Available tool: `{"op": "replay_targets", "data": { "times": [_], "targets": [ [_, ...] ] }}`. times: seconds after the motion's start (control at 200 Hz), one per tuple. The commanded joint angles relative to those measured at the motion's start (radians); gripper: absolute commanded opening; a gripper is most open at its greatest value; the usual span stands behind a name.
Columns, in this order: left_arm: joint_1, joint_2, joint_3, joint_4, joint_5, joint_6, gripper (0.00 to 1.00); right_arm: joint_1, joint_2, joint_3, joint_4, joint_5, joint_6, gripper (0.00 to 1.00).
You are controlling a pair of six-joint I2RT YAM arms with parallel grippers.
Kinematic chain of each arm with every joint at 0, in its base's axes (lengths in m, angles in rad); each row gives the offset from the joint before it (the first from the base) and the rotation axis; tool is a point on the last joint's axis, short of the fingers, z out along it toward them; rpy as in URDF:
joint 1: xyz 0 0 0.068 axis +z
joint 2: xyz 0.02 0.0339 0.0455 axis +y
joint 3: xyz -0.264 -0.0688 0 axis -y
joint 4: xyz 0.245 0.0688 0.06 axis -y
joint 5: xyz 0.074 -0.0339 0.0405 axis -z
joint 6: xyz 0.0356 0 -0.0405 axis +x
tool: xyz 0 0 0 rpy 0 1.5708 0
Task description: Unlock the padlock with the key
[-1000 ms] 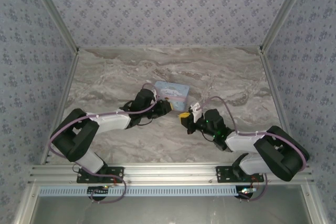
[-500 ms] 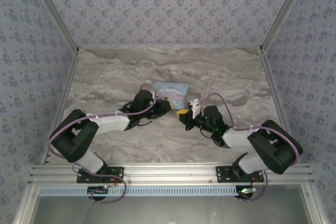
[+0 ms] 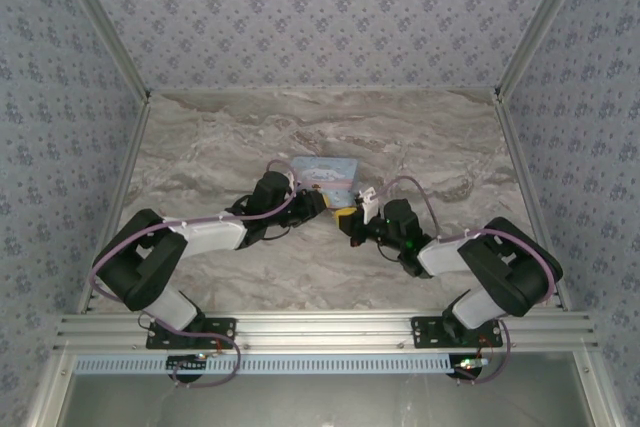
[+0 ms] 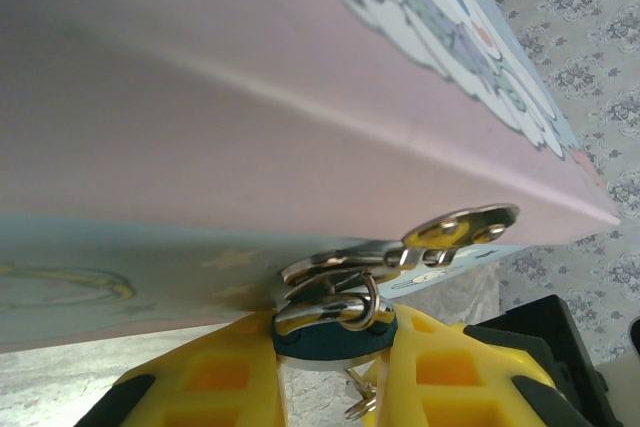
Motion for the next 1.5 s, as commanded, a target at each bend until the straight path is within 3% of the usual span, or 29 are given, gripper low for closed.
{"op": "replay_targets", "data": {
  "times": [0.0,1.079,1.499],
  "targets": [
    [0.011,-0.045,0.010,0.067,0.015,0.009,0.20,-0.005,0.017,0.028,0.039,-0.016,0.015,0.00],
    [0.010,-0.067,0.014,0.066,0.046,-0.005,0.20,-0.022,0.072,0.051,0.127,-0.034,0.014,0.00],
    [0.010,-0.112,0.000,0.073,0.065,-0.035,0.20,-0.036,0.100,0.089,0.157,-0.101,0.011,0.00]
  ]
}}
